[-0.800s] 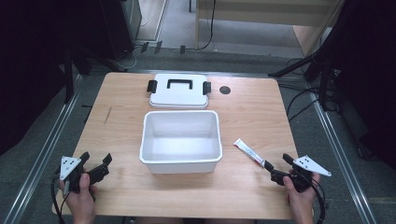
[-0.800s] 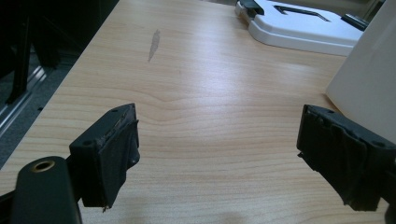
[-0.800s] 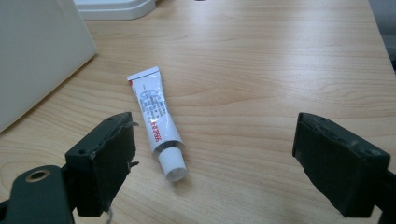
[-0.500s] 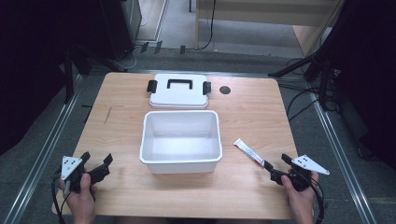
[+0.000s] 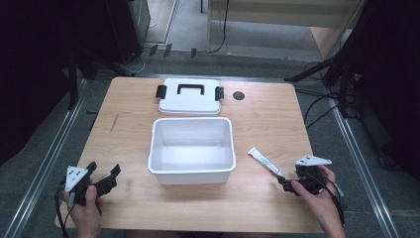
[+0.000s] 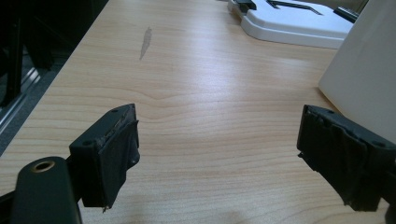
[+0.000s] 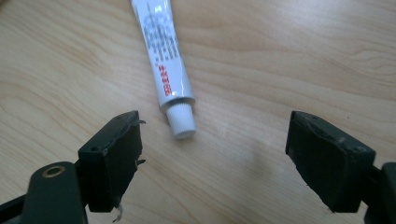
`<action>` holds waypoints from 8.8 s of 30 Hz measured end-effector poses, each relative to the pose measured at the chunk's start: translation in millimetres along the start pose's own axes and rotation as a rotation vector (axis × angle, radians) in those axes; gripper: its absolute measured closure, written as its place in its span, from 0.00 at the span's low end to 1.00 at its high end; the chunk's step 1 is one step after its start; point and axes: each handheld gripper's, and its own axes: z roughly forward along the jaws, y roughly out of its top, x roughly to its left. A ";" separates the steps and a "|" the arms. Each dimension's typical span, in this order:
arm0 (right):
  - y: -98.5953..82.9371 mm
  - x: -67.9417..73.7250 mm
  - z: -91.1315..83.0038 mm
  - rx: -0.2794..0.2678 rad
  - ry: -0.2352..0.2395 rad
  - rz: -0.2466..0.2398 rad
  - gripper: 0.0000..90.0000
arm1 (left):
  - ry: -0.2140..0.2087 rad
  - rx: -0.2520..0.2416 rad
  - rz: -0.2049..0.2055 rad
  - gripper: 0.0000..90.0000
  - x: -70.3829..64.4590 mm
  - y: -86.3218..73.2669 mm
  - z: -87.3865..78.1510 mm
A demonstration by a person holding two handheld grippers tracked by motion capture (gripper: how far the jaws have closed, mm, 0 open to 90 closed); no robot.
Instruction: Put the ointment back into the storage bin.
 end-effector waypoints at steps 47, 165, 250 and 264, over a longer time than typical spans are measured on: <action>105.2 22.9 54.0 0.623 0.092 -0.230 0.67 | -0.008 0.004 -0.011 0.15 1.6 0.5 1.0; 251.1 109.4 -5.2 0.484 0.228 -0.134 0.80 | -0.018 0.015 -0.019 0.15 2.8 1.2 1.8; 231.3 154.3 50.9 0.384 0.219 -0.319 0.46 | -0.022 0.021 -0.037 0.15 4.0 1.4 2.9; 237.4 147.3 2.0 0.296 0.184 -0.354 0.06 | -0.023 0.019 -0.038 0.15 4.0 1.5 3.1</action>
